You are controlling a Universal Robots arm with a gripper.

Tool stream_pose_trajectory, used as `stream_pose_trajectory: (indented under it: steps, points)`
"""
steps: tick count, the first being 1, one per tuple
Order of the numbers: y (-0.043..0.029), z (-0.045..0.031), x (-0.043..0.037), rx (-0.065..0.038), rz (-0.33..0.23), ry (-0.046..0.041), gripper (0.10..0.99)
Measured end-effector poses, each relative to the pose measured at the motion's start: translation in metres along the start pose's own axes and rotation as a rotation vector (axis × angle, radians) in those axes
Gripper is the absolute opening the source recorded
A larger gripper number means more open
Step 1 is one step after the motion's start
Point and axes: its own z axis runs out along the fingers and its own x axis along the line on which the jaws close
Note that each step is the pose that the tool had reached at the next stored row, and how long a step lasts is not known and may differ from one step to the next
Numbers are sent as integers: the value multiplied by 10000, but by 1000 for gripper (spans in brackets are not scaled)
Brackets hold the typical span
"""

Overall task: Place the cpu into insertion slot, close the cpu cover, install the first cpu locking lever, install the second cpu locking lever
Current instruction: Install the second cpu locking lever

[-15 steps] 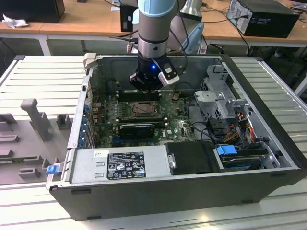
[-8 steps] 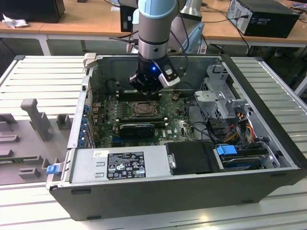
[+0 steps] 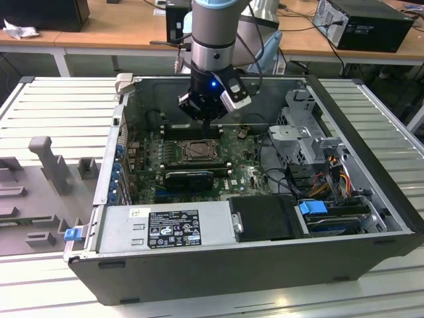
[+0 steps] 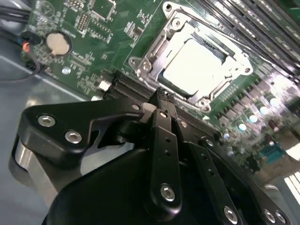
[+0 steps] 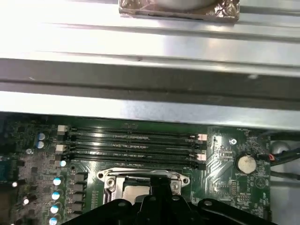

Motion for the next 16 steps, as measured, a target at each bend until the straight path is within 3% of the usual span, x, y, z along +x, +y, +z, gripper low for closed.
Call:
stream_pose_trajectory:
  steps: [5,7,11,16]
  points:
    - [-154,-3,9,20,2,1,106]
    - [-297,-7,19,21,1,2,106]
    - [-480,-9,50,22,2,2,106]
    - [-589,55,122,18,11,90,106]
